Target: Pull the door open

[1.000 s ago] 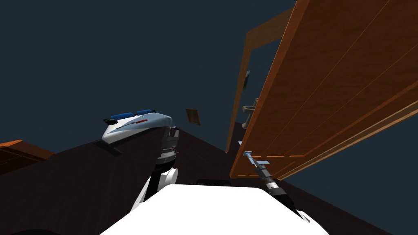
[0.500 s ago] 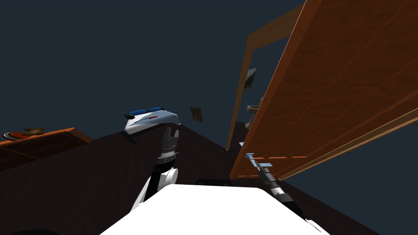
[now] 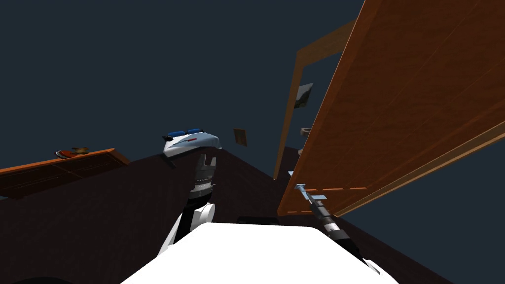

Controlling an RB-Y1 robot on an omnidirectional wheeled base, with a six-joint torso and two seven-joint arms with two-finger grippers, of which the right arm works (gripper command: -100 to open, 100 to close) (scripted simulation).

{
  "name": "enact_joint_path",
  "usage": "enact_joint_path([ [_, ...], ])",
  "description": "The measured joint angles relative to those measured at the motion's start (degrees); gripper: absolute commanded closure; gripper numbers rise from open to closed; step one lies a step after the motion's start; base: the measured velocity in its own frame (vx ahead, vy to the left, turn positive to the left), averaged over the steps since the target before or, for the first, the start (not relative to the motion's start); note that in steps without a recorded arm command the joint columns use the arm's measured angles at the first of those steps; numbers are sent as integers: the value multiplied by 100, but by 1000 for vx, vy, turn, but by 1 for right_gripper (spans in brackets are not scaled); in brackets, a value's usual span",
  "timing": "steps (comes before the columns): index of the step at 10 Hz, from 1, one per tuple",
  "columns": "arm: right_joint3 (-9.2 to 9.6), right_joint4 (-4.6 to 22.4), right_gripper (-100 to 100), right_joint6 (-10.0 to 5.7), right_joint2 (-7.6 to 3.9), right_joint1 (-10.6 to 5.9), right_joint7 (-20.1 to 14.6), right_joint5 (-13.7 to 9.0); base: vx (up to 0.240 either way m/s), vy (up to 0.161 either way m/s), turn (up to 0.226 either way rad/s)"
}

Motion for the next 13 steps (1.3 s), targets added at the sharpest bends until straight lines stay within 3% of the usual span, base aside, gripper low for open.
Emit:
enact_joint_path([
  [4, 25, 46, 100, 233, 100, -246, 129, -117, -209, -79, 162],
  [5, 45, 321, 100, 191, 158, -450, 150, -140, -170, -81, 137],
  [6, 49, 222, 100, 279, 174, -441, 186, -168, -224, -76, 178],
  [8, 58, 439, 100, 353, 235, -712, 246, -240, -163, -47, 103],
  [9, 60, 329, 100, 427, 240, -669, 272, -253, -148, -53, 141],
  [13, 73, 390, 100, 677, 320, -948, 392, -386, -195, -89, 167],
])
